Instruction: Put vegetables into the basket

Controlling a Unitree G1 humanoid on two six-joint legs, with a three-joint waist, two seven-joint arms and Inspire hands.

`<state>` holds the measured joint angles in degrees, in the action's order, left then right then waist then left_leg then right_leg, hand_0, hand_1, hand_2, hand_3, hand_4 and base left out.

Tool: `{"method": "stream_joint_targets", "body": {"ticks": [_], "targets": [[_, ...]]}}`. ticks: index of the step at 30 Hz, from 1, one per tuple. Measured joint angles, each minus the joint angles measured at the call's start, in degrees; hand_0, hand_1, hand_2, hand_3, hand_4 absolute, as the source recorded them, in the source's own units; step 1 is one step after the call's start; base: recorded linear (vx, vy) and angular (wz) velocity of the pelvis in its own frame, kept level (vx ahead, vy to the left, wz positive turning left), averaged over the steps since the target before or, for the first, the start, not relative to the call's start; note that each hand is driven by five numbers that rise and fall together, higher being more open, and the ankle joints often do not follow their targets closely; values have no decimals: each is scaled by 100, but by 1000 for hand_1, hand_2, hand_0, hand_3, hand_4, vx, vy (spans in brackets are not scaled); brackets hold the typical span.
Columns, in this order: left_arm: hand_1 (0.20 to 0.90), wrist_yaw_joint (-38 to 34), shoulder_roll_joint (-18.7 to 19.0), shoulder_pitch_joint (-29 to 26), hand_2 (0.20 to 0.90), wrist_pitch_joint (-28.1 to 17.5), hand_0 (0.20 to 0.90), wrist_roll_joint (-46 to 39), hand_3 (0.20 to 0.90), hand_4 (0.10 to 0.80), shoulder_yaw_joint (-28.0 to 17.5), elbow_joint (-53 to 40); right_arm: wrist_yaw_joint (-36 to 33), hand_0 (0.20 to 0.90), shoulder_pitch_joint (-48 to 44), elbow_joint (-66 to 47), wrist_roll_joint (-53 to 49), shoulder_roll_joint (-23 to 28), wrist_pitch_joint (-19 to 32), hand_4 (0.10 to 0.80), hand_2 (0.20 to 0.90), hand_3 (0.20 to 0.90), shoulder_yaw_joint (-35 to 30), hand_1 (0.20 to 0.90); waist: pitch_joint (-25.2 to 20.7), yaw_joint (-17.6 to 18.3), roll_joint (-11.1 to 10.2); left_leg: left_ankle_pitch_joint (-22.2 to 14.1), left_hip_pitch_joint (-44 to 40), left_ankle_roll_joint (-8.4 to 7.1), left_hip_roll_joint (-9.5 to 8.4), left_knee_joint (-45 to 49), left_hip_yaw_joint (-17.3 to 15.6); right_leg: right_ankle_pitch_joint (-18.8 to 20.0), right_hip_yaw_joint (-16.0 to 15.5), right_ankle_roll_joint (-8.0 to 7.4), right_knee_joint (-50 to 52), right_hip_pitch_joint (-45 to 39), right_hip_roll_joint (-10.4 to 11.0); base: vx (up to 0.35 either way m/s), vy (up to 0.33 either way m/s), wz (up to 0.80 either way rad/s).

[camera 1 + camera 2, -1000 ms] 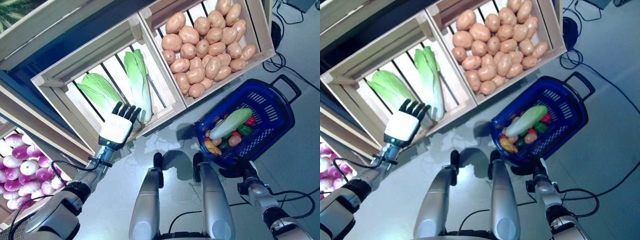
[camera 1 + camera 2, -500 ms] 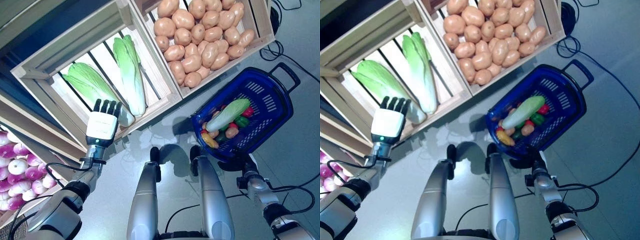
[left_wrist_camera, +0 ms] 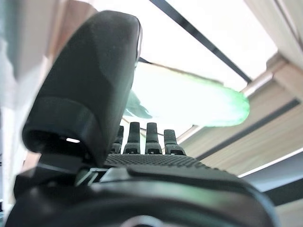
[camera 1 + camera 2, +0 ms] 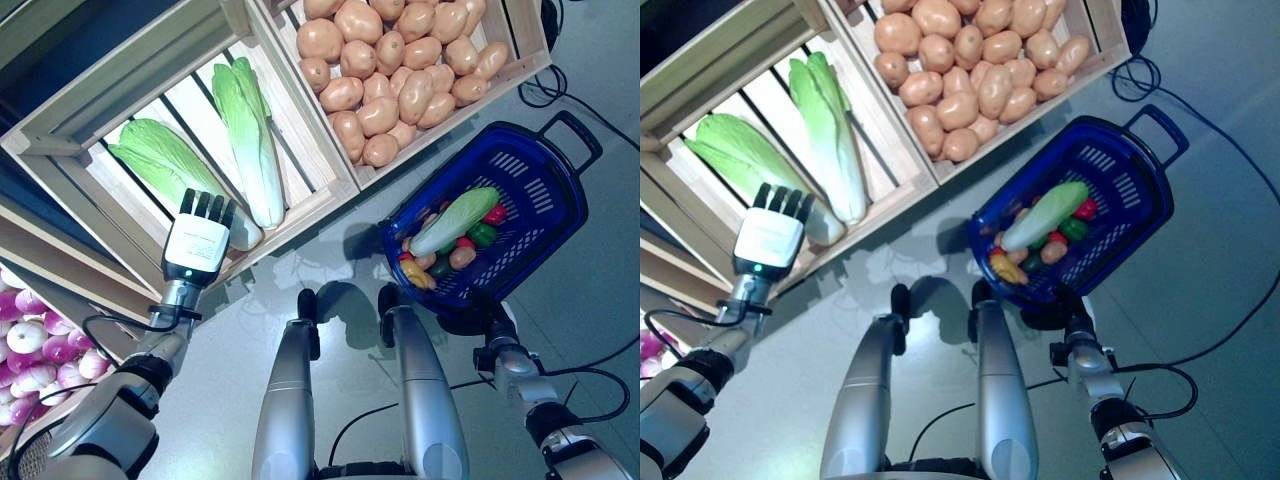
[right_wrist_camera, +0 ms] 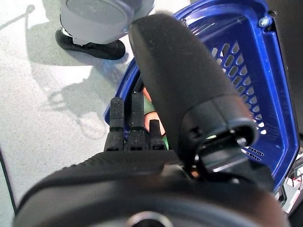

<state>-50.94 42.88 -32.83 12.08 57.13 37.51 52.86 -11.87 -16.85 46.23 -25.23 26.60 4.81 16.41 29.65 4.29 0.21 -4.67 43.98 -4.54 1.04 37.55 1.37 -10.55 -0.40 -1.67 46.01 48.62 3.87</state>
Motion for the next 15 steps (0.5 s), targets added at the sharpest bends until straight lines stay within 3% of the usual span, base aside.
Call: {"method": "stream_joint_targets", "body": {"ticks": [15], "targets": [[900,545,310,-734,900,-199,900,167,900,800,251,-13,-7,900,-85,16,-47,-2,29,800,900,900,8,900,12,96,8,-2,72,-3,1,-24,-13,-8,4,12,2,87,2,1,-1,0]]}}
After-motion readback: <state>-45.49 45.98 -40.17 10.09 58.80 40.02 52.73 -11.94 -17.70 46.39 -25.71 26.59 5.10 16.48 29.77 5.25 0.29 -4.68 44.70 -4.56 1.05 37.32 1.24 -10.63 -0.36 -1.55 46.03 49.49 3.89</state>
